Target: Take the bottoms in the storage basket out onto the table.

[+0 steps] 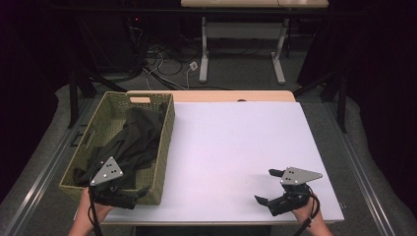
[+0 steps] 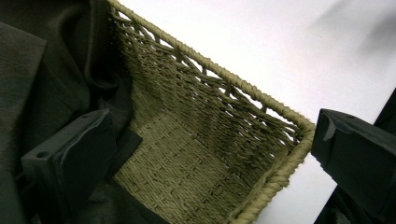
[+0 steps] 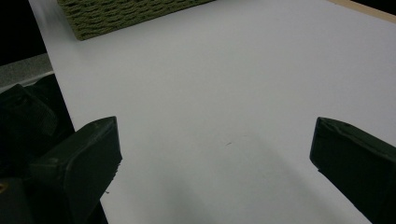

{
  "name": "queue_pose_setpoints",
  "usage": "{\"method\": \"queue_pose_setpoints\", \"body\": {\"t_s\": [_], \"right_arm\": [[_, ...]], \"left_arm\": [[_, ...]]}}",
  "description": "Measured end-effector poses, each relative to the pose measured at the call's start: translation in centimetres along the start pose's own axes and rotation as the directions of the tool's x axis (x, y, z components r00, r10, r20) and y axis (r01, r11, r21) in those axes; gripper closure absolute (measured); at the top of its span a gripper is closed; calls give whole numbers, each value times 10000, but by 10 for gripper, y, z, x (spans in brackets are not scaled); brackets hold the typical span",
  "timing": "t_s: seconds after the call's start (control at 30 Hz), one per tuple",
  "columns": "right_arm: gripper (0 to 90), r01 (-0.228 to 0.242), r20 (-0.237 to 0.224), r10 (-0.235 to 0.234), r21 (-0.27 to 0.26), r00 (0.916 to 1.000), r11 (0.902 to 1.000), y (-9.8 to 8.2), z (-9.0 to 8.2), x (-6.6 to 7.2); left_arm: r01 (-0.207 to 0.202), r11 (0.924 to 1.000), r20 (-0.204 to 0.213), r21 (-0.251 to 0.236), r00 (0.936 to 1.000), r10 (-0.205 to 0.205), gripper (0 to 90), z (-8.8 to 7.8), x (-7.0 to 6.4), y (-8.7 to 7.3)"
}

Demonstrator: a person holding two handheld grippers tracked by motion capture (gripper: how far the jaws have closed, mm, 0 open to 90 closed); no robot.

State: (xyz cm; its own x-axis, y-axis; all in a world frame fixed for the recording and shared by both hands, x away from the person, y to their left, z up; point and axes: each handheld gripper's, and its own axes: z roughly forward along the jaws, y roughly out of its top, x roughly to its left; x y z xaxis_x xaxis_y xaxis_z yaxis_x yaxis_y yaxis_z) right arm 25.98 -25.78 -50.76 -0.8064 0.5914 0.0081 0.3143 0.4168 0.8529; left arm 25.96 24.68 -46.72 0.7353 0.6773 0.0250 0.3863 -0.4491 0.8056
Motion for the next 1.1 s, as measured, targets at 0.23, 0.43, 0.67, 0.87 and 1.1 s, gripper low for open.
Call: {"method": "queue_pose_setpoints", "body": {"t_s": [0.23, 0.43, 0.67, 0.87, 1.1], "right_arm": [[17, -87, -4, 87, -46, 10000, 10000, 0, 1, 0], [17, 11, 36, -11, -104, 10000, 9999, 1, 1, 0], [18, 11, -81, -11, -1, 10000, 10000, 1, 2, 2], [19, 46, -69, -47, -78, 10000, 10000, 2, 4, 2], [19, 30, 11, -30, -36, 10000, 10000, 2, 3, 2]], "left_arm": [[56, 10000, -165, -43, 9998, -57, 1, -3, 6, 4], [-13, 10000, -304, 27, 9995, 14, 1, -4, 13, 12], [36, 9999, -408, 97, 9992, -32, 1, -3, 18, 21], [58, 9999, -546, 146, 9985, -50, 1, -1, 24, 26], [194, 9997, -645, 177, 9977, -182, 0, -1, 34, 31]]}}
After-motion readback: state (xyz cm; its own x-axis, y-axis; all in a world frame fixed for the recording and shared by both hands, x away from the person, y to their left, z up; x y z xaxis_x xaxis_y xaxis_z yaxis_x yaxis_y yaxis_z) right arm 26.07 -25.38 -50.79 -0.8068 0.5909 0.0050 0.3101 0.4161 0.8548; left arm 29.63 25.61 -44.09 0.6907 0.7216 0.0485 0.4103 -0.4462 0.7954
